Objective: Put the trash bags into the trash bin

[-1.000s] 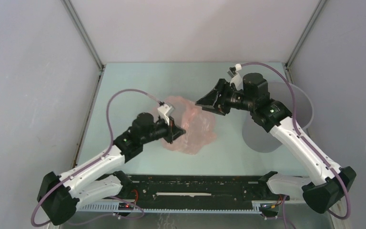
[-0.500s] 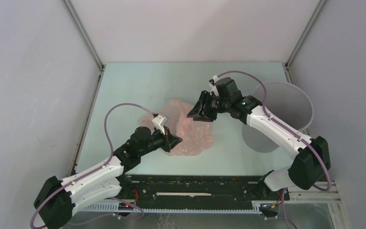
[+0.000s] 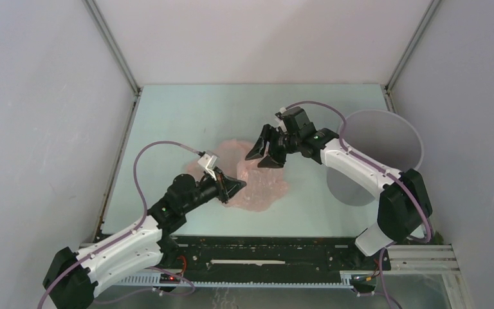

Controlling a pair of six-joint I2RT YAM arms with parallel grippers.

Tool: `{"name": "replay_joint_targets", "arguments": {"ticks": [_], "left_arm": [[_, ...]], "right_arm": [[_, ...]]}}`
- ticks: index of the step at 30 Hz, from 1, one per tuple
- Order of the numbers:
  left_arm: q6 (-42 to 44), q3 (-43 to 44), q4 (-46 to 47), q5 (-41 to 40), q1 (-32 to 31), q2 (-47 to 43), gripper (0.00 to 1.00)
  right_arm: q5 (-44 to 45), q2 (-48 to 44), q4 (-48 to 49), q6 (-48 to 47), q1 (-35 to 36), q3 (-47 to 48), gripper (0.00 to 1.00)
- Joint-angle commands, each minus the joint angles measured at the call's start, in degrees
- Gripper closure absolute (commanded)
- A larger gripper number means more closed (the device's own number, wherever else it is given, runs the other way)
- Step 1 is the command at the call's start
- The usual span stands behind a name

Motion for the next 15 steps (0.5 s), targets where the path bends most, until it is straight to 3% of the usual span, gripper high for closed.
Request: {"name": "replay_joint_targets", "arguments": {"ticks": [1,10,15], "left_arm": [[-1.03,-1.12,4.25,0.50,-0.28,0.00,1.00],[-0.76,-2.24,4.20,1.43,-0.29,-0.56,1.00],[-0.79,-2.43,3.70,1.45,-0.31,-0.93,1.00]], "right_arm": [[-1.80,1.13,3.06,3.42,-0.88,0.23,0.31],[-5.17,2.92,12.27,8.92,-0.90,-1.16,0.29],[-6.44,4.06,16.20,11.13,-0.77,-1.30,0.39]]}}
